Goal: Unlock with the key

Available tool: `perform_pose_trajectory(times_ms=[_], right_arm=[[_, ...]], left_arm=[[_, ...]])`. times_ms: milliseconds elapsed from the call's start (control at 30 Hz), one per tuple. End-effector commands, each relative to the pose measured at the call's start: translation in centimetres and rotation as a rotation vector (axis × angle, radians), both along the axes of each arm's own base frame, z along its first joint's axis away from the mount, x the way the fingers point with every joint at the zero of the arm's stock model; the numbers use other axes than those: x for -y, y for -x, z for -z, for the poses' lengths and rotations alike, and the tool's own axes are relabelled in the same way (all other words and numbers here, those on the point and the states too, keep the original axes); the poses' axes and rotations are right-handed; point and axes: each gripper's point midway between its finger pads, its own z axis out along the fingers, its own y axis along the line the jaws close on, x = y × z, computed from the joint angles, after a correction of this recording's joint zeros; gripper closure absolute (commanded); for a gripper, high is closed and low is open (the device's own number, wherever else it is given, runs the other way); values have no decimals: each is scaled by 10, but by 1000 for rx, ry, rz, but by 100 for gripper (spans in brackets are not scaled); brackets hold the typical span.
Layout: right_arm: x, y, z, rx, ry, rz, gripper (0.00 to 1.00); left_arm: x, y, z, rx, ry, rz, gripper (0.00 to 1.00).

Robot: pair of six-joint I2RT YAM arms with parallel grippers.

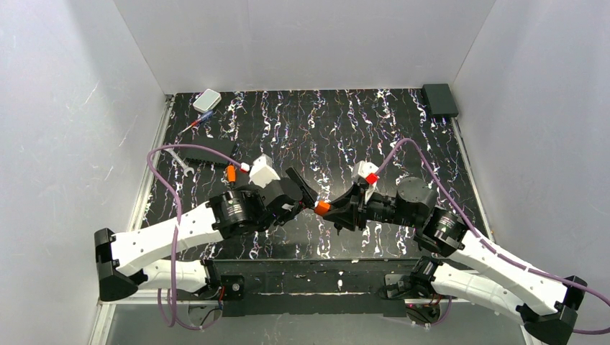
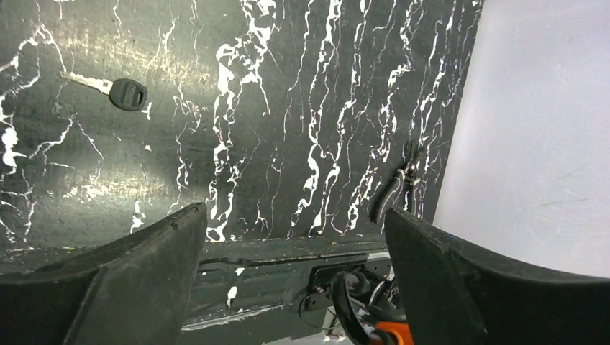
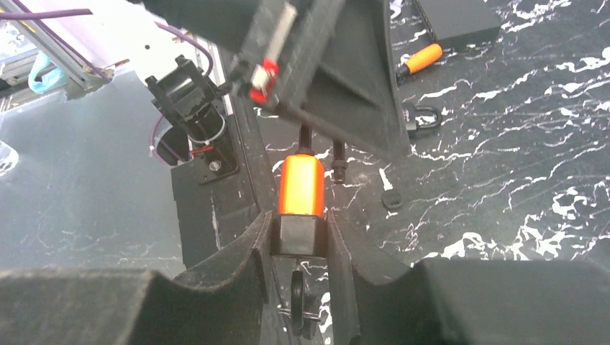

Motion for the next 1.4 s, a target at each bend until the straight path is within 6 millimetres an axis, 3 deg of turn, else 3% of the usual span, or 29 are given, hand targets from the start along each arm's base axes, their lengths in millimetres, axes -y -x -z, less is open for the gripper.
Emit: perform_pose_trajectory(times_ms=[0,133,300,533,733,800,933,1133,1267,1367], right_arm=[[6,0,-21,58,-52,14,99],[10,-3,-8,16,-44,59,99],[16,-26,5,-88,-67,226,99],[12,-53,25,-199,-81,388,99],[5,-82,55,-330,-80,553,99],[-2,-88,61,-363,-83,574,99],[-15,-103,78,-418,-68,624,99],[-52,-120,87,-456,-25,595,99],[-74,-139,90,-513,-37,562,99],[-85,-153,97,-598,-74,527,99]], left_arm=[[-23,-6,-32,124,-25,44,5],[-38,-4,-47,236,-38,111,2],[-79,-2,-61,396,-192,191,2],[-133,-7,-35,515,-610,318,2],[-153,-17,2,524,-829,323,2],[-154,-20,14,518,-882,322,2],[-144,-22,16,498,-912,363,2],[-138,-28,22,503,-1061,478,2],[-124,-21,22,534,-996,547,2],[-129,-21,17,549,-997,518,2]])
